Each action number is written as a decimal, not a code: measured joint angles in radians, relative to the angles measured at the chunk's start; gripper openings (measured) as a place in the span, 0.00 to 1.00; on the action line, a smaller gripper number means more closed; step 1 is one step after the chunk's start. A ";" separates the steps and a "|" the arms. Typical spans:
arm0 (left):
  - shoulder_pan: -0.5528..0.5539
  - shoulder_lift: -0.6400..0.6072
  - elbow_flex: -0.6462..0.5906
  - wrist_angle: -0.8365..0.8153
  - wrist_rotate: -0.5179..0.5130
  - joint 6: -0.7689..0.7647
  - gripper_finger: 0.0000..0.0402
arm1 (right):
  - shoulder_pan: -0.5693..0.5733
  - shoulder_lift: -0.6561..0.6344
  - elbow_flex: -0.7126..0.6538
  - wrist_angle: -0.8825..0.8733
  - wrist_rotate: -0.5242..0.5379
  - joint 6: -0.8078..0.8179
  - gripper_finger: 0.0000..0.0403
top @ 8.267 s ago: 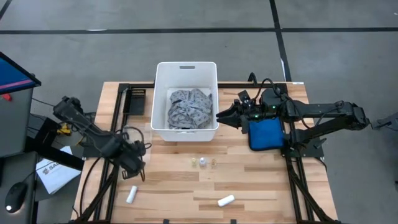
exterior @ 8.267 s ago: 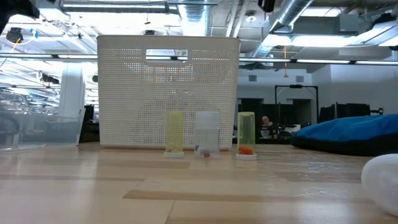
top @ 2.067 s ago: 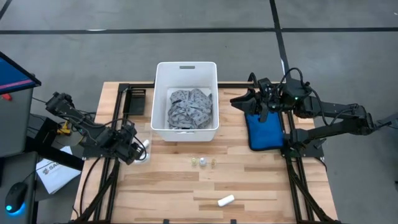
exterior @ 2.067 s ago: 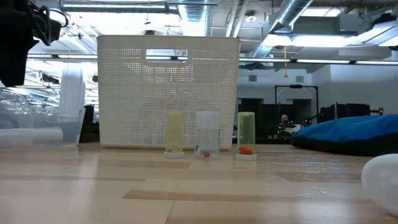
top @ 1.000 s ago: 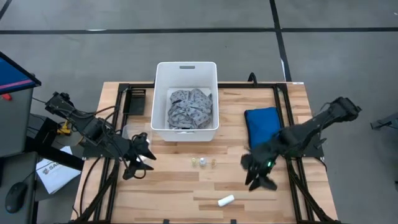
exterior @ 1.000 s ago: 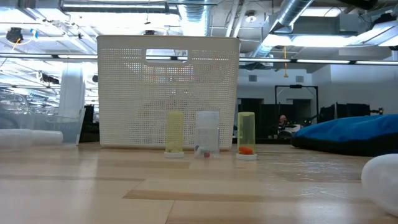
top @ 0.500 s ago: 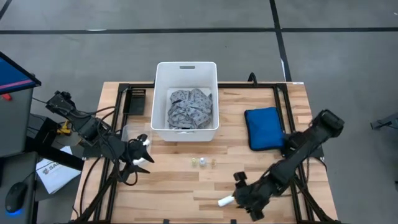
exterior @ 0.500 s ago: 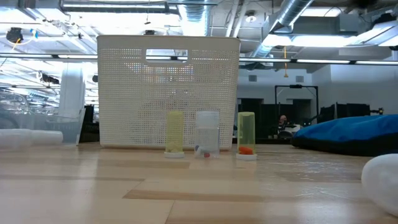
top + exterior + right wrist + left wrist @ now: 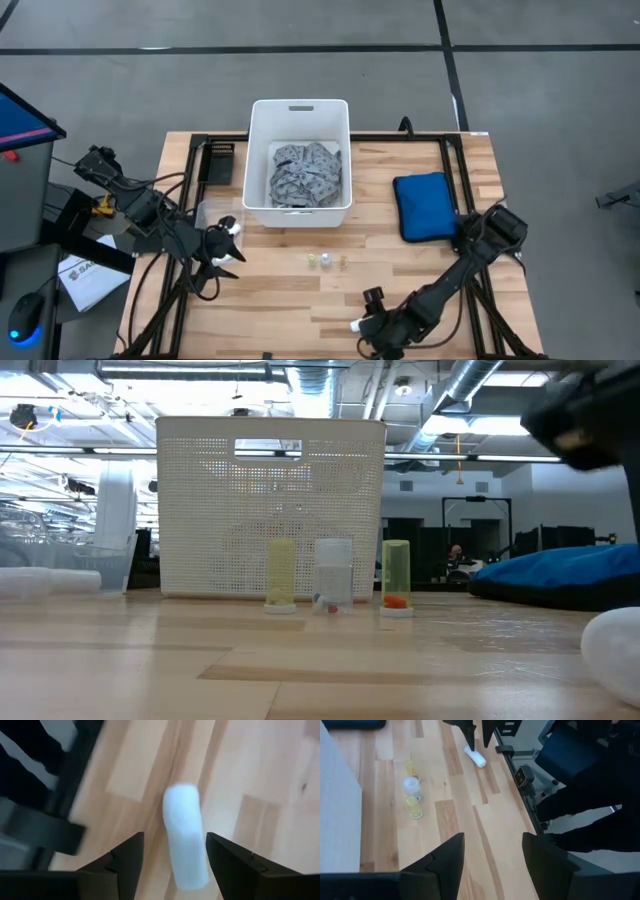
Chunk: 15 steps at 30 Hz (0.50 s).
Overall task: Pick & Place Medicine items
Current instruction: Put the rolled gauze into the transparent bin
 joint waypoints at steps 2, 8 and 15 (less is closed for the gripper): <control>0.000 0.000 0.000 -0.001 0.000 -0.002 0.47 | 0.000 0.023 0.000 0.004 0.000 0.000 0.51; 0.000 0.000 0.000 -0.001 0.000 -0.020 0.47 | 0.002 0.067 0.001 0.002 0.002 0.001 0.49; 0.000 0.000 0.000 -0.001 0.001 -0.026 0.47 | -0.013 0.059 0.001 -0.013 0.020 0.000 0.37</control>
